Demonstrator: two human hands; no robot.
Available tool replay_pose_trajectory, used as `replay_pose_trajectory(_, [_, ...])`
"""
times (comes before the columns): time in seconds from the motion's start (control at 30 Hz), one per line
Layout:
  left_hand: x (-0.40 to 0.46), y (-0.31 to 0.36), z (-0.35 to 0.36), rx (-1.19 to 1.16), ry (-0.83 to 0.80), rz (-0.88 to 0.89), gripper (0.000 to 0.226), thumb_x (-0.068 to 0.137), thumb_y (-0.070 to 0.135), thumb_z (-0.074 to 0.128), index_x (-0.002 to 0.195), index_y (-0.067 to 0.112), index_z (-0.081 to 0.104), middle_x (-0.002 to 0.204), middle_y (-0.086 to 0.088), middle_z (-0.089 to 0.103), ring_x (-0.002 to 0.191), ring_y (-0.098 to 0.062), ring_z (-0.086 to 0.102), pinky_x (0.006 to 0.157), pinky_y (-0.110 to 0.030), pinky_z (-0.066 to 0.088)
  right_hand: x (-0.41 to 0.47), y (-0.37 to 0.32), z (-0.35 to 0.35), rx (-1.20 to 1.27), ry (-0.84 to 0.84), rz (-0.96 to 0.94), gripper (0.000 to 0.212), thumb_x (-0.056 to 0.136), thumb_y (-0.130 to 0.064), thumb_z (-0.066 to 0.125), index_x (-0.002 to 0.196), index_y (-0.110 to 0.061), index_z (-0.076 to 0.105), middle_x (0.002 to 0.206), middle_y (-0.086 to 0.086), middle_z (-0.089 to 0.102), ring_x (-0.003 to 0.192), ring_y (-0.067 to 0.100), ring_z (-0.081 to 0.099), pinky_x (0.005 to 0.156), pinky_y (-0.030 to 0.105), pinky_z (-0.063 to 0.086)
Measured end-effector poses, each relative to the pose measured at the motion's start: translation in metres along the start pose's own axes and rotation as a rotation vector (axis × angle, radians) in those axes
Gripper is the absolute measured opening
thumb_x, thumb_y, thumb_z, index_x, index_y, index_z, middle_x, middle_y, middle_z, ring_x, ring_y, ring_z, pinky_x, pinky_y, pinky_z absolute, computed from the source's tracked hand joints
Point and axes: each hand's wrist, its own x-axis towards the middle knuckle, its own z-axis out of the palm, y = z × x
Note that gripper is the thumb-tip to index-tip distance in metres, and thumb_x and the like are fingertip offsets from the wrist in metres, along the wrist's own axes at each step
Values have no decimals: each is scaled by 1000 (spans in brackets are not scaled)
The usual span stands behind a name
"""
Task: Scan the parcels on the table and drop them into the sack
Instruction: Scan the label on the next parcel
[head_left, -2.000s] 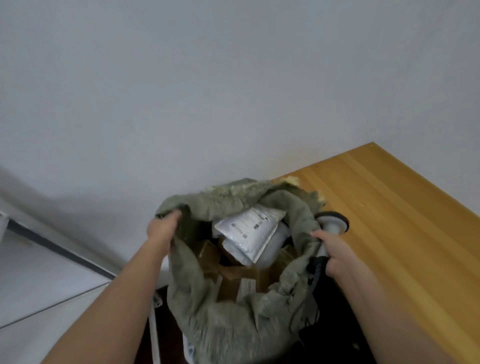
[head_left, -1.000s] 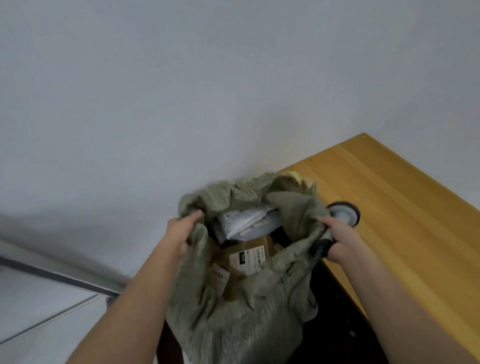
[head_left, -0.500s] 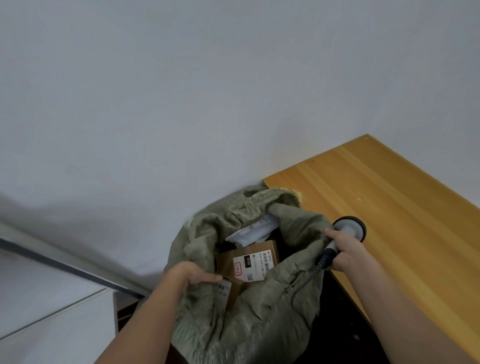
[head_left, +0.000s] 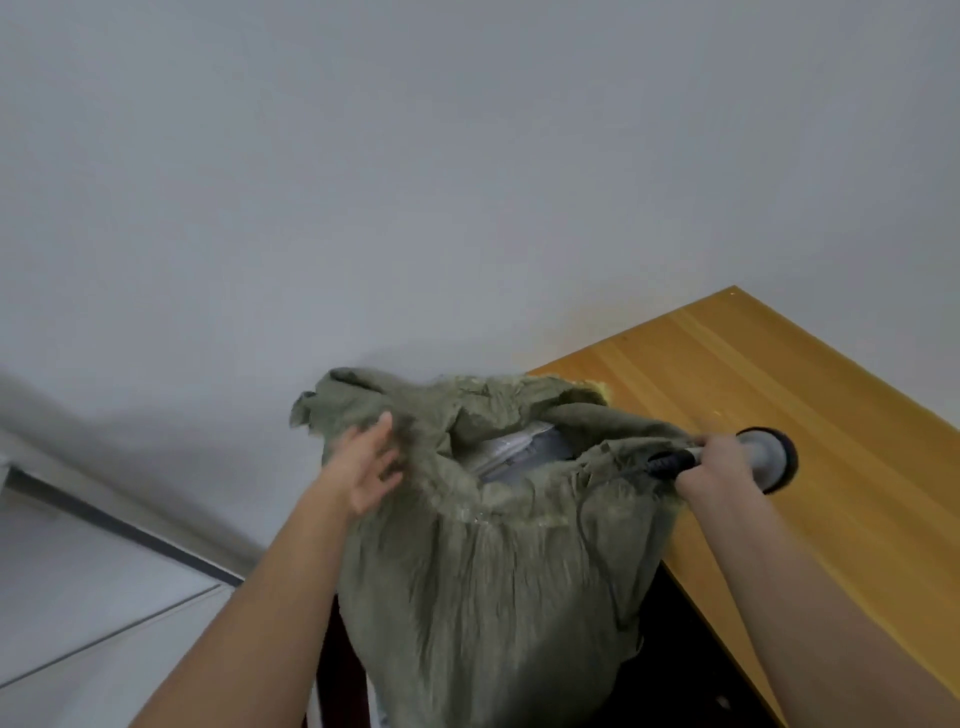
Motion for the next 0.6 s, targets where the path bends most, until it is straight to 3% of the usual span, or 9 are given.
replay_pose_trajectory(0.07, [-5,-33,3,175,-46,-131,54,92,30,66,139,9,50,125,-9,62,112,-26,59,86,-40,50,6,8,-6,24,26,16,29,95,-12,51,123,-12,45,124,-1,47,81,13,42,68,31,34])
replay_pose_trajectory(0.1, [-5,-45,5,222,-42,-187,54,88,30,70,134,5,55,120,-12,65,105,-28,62,88,-40,51,10,12,-8,42,22,31,24,94,-12,51,117,-11,45,129,-1,47,84,14,42,68,32,33])
replay_pose_trajectory(0.17, [-10,-61,11,265,19,-273,72,77,36,80,134,0,53,129,-19,59,114,-34,58,100,-48,46,12,17,-12,83,1,65,25,93,-11,52,117,-12,45,139,2,45,94,14,45,70,35,33])
replay_pose_trajectory(0.27, [-20,-73,20,285,111,-373,72,89,40,68,141,-3,41,142,-22,47,126,-40,48,103,-55,41,9,17,-16,109,-15,78,39,94,-12,54,132,-11,44,143,3,41,115,17,50,72,35,35])
replay_pose_trajectory(0.37, [-26,-84,31,163,136,-485,50,98,32,56,133,-2,45,139,-22,49,122,-43,51,98,-62,44,8,15,-20,90,-38,63,37,94,-14,54,130,-11,48,131,3,47,97,20,47,73,35,40])
replay_pose_trajectory(0.4, [-26,-82,34,125,132,-478,39,102,25,49,126,-5,48,132,-23,54,117,-42,56,92,-61,49,9,13,-20,79,-57,47,32,93,-12,53,125,-10,49,128,4,47,95,22,46,78,35,46])
replay_pose_trajectory(0.47, [-13,-73,40,111,145,-368,30,105,12,39,125,-6,53,106,-22,61,94,-37,61,62,-51,58,6,8,-21,90,-102,21,19,93,-6,50,112,-8,47,132,9,47,98,26,52,92,40,52])
replay_pose_trajectory(0.53, [-5,-49,52,147,108,-231,27,103,4,40,125,-1,54,90,-16,60,77,-28,59,36,-39,53,-1,2,-21,100,-111,4,17,92,-3,50,108,-9,46,132,10,48,98,24,54,84,37,53])
replay_pose_trajectory(0.6, [-13,-22,70,125,26,-115,17,100,1,42,111,3,55,85,-14,59,69,-23,60,34,-30,51,-8,-2,-21,94,-120,-18,20,92,-6,53,111,-9,47,131,8,48,98,23,51,76,35,47])
